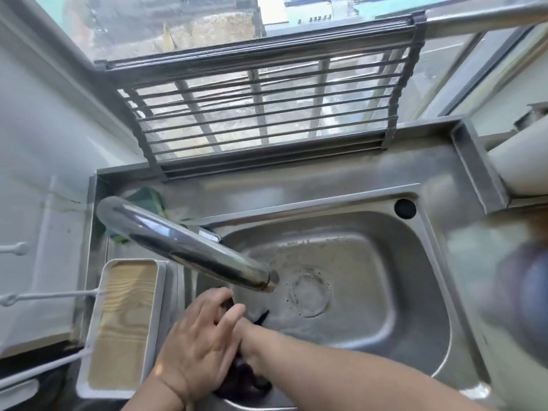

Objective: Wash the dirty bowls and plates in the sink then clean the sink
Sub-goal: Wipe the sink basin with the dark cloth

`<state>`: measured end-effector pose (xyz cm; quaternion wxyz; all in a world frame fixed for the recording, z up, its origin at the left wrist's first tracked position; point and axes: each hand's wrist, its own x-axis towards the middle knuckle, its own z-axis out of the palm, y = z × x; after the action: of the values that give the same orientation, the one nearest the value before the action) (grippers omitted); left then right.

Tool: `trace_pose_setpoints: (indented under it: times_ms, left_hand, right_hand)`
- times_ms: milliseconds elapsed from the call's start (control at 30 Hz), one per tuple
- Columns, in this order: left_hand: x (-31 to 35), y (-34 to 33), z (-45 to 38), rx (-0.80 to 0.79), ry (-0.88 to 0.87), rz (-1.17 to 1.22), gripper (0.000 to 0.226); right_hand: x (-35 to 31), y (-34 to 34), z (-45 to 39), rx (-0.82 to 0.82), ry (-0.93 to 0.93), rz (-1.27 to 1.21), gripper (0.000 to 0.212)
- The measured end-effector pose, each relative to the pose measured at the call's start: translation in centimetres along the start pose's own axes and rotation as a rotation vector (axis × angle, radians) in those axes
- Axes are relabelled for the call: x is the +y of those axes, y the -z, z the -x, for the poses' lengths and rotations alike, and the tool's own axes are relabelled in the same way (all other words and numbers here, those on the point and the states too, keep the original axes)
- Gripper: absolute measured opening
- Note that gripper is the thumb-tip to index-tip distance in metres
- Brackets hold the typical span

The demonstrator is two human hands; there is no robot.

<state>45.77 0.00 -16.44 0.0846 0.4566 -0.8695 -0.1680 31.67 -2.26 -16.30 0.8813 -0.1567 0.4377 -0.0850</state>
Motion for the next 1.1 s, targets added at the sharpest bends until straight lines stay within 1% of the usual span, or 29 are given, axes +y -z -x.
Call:
trace_pose_setpoints:
  times_ms: [33, 67, 100, 133, 167, 200, 233, 300, 333, 367, 433, 467, 500, 533, 567, 600, 633, 667, 700, 733, 767, 800, 833, 867, 900, 933, 1000, 1067, 1100]
  left_hand:
    - [0.2, 0.0, -0.2, 0.009, -0.002, -0.011, 0.045]
    - [0.3, 0.1, -0.4, 0.02, -0.009, -0.035, 0.047]
    - [0.4, 0.1, -0.4, 0.027, -0.017, -0.062, 0.049]
    - [0.4, 0.1, -0.5, 0.034, -0.02, -0.085, 0.05]
    - [0.5, 0.2, -0.5, 0.044, -0.023, -0.106, 0.052]
    - [0.5, 0.3, -0.5, 0.05, -0.028, -0.127, 0.053]
    - [0.5, 0.3, -0.5, 0.044, -0.039, -0.143, 0.055]
    - [0.6, 0.3, -0.6, 0.031, -0.068, -0.162, 0.055]
    - [0.5, 0.2, -0.7, 0.029, -0.076, -0.17, 0.054]
    - [0.5, 0.2, -0.7, 0.023, -0.08, -0.174, 0.053]
    - [0.5, 0.3, -0.7, 0.007, -0.073, -0.154, 0.051]
    - [0.6, 0.4, -0.8, 0.002, -0.069, -0.143, 0.05]
    - [0.6, 0.6, -0.9, -0.003, -0.071, -0.139, 0.049]
    - [0.7, 0.7, -1.0, -0.006, -0.081, -0.139, 0.048]
    - [0.7, 0.6, -1.0, -0.005, -0.091, -0.138, 0.047]
    - [0.8, 0.6, -1.0, -0.006, -0.095, -0.131, 0.046]
    - [0.8, 0.7, -1.0, -0.007, -0.096, -0.125, 0.046]
    - [0.9, 0.9, -1.1, -0.006, -0.102, -0.125, 0.047]
    - [1.0, 1.0, -1.2, -0.003, -0.111, -0.13, 0.049]
    - [1.1, 1.1, -1.3, 0.002, -0.12, -0.139, 0.053]
    - [1.0, 1.1, -1.4, 0.008, -0.124, -0.148, 0.054]
    - [1.0, 1.0, -1.4, 0.009, -0.122, -0.154, 0.053]
    - [0.9, 0.9, -1.4, 0.0, -0.118, -0.154, 0.049]
    - [1.0, 0.9, -1.4, -0.018, -0.113, -0.15, 0.045]
    - [0.9, 0.8, -1.4, -0.036, -0.11, -0.148, 0.043]
    - [0.8, 0.7, -1.3, -0.055, -0.101, -0.152, 0.043]
    - [0.6, 0.5, -1.2, -0.074, -0.08, -0.155, 0.05]
    - [0.5, 0.5, -1.2, -0.082, -0.068, -0.138, 0.052]
    - [0.5, 0.5, -1.2, -0.082, -0.075, -0.139, 0.051]
  right_hand:
    - [-1.9, 0.1, -0.1, 0.014, 0.026, -0.055, 0.03]
    - [-3.5, 1.4, -1.1, 0.089, -0.012, -0.269, 0.034]
    - [-5.5, 2.0, -1.9, 0.142, 0.0, -0.41, 0.037]
    - [-7.5, 2.7, -3.3, 0.237, 0.061, -0.588, 0.036]
    - [-9.1, 3.0, -3.8, 0.268, 0.124, -0.754, 0.032]
    - [-9.9, 3.5, -3.8, 0.228, 0.212, -0.886, 0.029]
    - [-10.7, 4.3, -2.4, 0.247, 0.241, -1.079, 0.031]
    - [-11.8, 7.2, -0.4, 0.346, 0.322, -1.259, 0.039]
    - [-12.3, 8.7, 1.2, 0.387, 0.362, -1.316, 0.041]
    - [-12.6, 10.2, 3.4, 0.521, 0.373, -1.352, 0.041]
    - [-12.2, 14.8, 5.7, 0.763, 0.45, -1.429, 0.037]
    - [-12.1, 17.0, 7.0, 0.865, 0.455, -1.435, 0.036]
    - [-11.6, 18.7, 8.0, 0.935, 0.448, -1.467, 0.035]
    - [-10.9, 19.7, 8.6, 0.999, 0.428, -1.46, 0.034]
    - [-10.3, 19.9, 8.1, 1.056, 0.446, -1.419, 0.032]
    - [-10.4, 18.9, 7.7, 1.094, 0.43, -1.305, 0.03]
    - [-10.3, 17.7, 5.8, 1.079, 0.418, -1.219, 0.026]
    - [-9.9, 16.8, 3.4, 1.004, 0.45, -1.207, 0.028]
    - [-9.6, 16.5, 0.9, 0.971, 0.423, -1.075, 0.038]
    - [-9.2, 15.8, -1.8, 0.96, 0.38, -0.864, 0.053]
    - [-8.5, 13.8, -4.4, 0.955, 0.385, -0.598, 0.059]
    - [-7.6, 11.6, -6.1, 0.893, 0.354, -0.323, 0.054]
    - [-6.5, 9.2, -7.1, 0.816, 0.275, -0.047, 0.048]
    - [-5.6, 6.6, -8.3, 0.824, 0.23, 0.195, 0.047]
    - [-4.6, 5.1, -9.0, 0.76, 0.217, 0.415, 0.052]
    - [-3.5, 3.9, -9.1, 0.653, 0.196, 0.7, 0.059]
    - [-2.0, 5.7, -9.2, 0.524, 0.212, 1.088, 0.071]
    - [-1.1, 9.3, -8.0, 0.457, 0.287, 1.353, 0.073]
    - [-0.8, 11.5, -7.2, 0.446, 0.309, 1.436, 0.07]
